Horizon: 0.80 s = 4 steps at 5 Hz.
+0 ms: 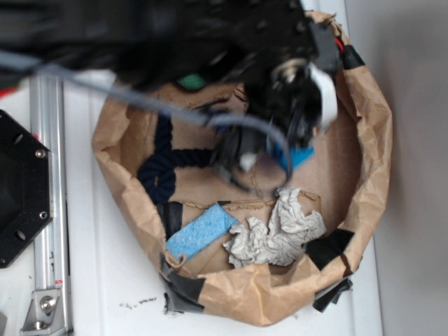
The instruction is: Grab the blue block.
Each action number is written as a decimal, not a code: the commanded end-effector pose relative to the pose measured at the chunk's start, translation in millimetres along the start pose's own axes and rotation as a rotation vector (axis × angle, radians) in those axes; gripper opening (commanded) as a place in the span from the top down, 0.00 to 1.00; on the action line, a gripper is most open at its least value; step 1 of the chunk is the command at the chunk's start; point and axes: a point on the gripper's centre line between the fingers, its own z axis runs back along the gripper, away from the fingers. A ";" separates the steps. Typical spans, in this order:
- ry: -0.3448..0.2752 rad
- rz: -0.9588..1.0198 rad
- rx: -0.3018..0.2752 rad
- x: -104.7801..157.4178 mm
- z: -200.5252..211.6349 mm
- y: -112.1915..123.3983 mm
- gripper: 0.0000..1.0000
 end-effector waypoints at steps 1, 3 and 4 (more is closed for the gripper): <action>0.043 0.314 0.076 45.3 96.7 -23.1 1.00; 0.088 0.747 0.119 27.5 122.9 -11.5 1.00; 0.055 0.827 0.135 -3.5 130.1 -8.1 1.00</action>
